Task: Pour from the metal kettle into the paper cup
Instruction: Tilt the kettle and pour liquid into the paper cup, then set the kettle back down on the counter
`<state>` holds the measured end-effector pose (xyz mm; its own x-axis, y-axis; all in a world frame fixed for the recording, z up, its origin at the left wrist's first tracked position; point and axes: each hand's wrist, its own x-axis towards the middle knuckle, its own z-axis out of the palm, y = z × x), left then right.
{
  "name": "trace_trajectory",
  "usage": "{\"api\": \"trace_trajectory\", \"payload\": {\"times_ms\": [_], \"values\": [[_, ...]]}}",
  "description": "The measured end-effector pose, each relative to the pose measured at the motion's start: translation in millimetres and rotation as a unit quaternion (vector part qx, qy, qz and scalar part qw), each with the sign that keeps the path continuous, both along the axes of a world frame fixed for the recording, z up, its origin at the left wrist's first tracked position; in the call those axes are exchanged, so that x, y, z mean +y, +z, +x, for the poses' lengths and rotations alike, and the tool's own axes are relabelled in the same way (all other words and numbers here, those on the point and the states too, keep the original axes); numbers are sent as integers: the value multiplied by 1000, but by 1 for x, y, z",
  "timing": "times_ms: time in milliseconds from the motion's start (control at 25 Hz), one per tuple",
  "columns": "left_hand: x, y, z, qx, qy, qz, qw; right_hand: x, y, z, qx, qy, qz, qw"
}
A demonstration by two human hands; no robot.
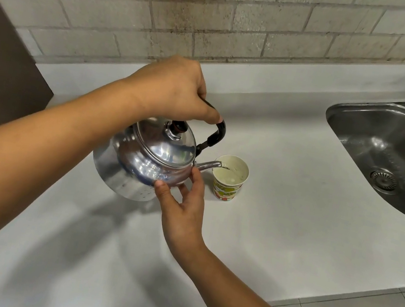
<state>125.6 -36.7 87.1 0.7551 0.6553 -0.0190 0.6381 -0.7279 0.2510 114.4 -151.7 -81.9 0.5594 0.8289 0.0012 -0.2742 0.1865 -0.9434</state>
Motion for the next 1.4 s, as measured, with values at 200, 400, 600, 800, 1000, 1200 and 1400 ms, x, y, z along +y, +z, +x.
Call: {"api": "trace_trajectory", "payload": {"times_ms": [200,400,600,800,1000,1200,1400], "values": [[4,-8,-14,-43,39,-39,998,-1,-6,0,-28,0,-28,999],[9,-13,-30,-111,61,-76,989,-2,-7,5,-62,0,-32,998],[13,-19,-51,-177,87,-102,975,-2,-6,8,-117,4,-49,992],[21,-33,-75,-260,125,-135,948,0,-2,7,-210,8,-73,975],[28,-54,-96,-313,167,-155,922,3,-6,6,-277,29,-85,957],[36,-77,-111,-341,187,-160,907,7,-14,2,-306,46,-108,945],[40,-92,-117,-345,194,-178,901,11,-23,-1,-313,58,-134,938]]}}
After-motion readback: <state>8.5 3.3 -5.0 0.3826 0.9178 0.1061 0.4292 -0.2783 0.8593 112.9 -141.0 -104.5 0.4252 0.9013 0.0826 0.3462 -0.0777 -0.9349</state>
